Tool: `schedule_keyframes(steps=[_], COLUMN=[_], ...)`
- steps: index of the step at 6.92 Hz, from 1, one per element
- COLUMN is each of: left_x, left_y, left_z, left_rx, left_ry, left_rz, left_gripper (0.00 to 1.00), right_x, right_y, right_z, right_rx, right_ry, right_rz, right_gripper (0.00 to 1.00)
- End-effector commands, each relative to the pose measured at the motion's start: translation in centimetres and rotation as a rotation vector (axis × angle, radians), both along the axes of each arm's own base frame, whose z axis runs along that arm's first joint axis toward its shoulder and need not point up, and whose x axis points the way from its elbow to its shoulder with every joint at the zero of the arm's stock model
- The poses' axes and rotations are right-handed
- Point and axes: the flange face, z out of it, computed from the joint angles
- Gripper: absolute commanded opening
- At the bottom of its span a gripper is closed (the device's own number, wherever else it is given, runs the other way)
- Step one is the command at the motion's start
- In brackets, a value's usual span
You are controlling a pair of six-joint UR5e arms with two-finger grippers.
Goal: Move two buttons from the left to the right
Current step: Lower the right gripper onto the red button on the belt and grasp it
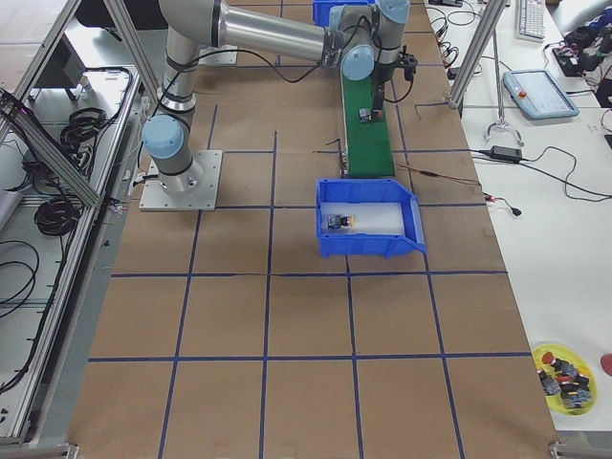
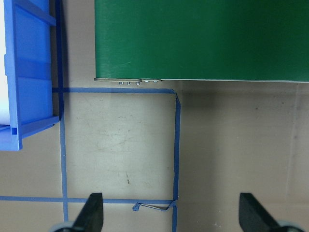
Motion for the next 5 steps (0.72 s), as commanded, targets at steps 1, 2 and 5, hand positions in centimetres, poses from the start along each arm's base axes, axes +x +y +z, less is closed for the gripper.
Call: schedule_keyframes(steps=[1, 2, 5], left_x=[0.0, 0.0, 0.0], left_y=[0.0, 0.0, 0.0], left_z=[0.0, 0.0, 0.0], left_rx=[0.0, 0.0, 0.0], left_ry=[0.0, 0.0, 0.0], left_rz=[0.0, 0.0, 0.0], left_gripper=[1.0, 1.0, 1.0], right_x=[1.0, 1.0, 0.4], right_y=[0.3, 1.3, 0.3], right_z=[-3.3, -5.2, -6.7], right_rx=[-0.012, -0.027, -0.055], right_ry=[-0.111, -0.113, -0.098], right_rz=[0.005, 0.006, 0.0], right_gripper=[0.95, 0.95, 0.95])
